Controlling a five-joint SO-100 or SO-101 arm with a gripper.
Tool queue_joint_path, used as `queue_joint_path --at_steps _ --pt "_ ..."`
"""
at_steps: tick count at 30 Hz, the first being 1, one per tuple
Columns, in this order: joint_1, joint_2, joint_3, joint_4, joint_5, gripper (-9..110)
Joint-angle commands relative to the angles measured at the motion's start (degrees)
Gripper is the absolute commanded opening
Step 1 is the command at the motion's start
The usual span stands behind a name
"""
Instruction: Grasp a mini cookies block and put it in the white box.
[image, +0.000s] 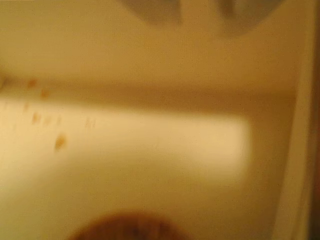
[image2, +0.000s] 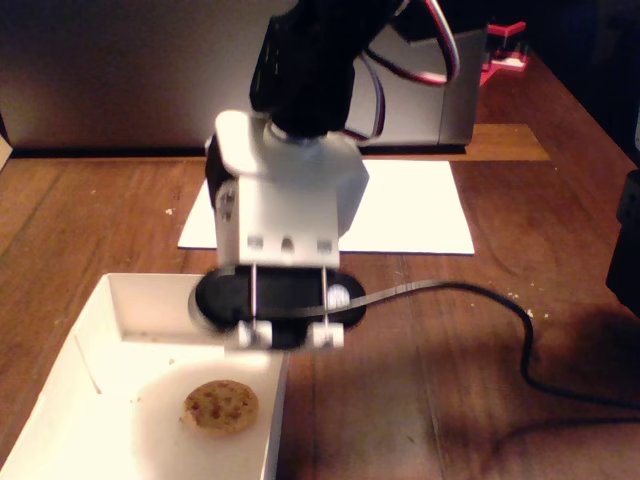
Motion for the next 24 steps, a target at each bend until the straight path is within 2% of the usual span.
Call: queue_joint_path --at_steps 1,11,24 --pt "2.6 13.3 -7.2 2.5 -1.0 0" --pt "7.5 22.1 -7.1 7.8 -2.3 0" --pt "21.5 29.1 -4.7 14.2 0.6 0"
